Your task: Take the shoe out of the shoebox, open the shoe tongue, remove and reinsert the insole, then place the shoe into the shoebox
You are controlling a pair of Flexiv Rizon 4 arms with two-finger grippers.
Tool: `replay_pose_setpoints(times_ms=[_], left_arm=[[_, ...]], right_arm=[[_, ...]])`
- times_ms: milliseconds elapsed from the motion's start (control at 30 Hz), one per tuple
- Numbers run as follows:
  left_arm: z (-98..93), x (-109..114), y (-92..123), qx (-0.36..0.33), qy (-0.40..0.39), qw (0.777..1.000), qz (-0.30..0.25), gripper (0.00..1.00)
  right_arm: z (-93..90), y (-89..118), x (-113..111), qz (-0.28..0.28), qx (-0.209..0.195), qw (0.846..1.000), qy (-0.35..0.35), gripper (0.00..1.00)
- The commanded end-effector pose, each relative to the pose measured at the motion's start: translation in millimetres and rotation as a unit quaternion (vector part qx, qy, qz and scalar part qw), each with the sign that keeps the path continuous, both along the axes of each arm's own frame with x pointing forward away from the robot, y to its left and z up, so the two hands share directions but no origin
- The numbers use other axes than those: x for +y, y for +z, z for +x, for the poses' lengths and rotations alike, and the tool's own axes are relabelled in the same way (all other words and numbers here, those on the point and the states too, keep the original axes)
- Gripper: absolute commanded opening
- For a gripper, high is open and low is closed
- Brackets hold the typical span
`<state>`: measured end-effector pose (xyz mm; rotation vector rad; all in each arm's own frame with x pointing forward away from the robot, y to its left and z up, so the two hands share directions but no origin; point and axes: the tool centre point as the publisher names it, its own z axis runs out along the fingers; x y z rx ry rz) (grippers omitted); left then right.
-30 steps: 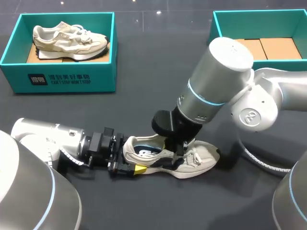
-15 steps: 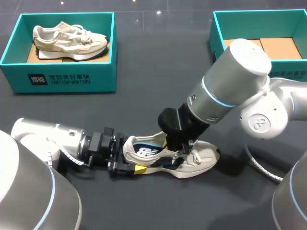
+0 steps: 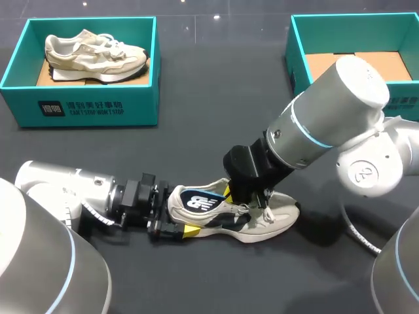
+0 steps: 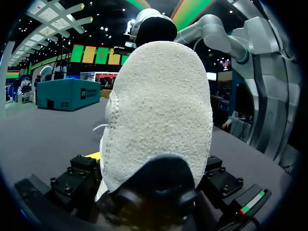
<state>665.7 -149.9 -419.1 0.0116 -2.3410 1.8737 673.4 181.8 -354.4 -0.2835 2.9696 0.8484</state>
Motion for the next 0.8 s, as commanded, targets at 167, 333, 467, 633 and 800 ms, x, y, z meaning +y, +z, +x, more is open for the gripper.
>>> replay_pose_setpoints(times_ms=[167, 333, 467, 633, 800], left_arm=[[0.1, 0, 0, 0.000, 0.001, 1.000, 0.001, 0.00], [0.1, 0, 0, 0.000, 0.001, 1.000, 0.001, 0.00], [0.1, 0, 0, 0.000, 0.001, 1.000, 0.001, 0.00], [0.1, 0, 0, 0.000, 0.001, 1.000, 0.001, 0.00], [0.1, 0, 0, 0.000, 0.001, 1.000, 0.001, 0.00]], right_arm=[[-1.2, 1, -9, 0.026, -0.014, 0.999, 0.015, 0.00], [-0.8, 0, -14, 0.033, -0.015, 0.999, 0.018, 0.00], [1.9, 4, -10, 0.034, -0.021, 0.999, 0.036, 0.00], [7.0, 14, 4, 0.015, -0.020, 0.998, 0.058, 0.00], [10.2, 21, 18, -0.001, -0.017, 0.997, 0.074, 0.00]])
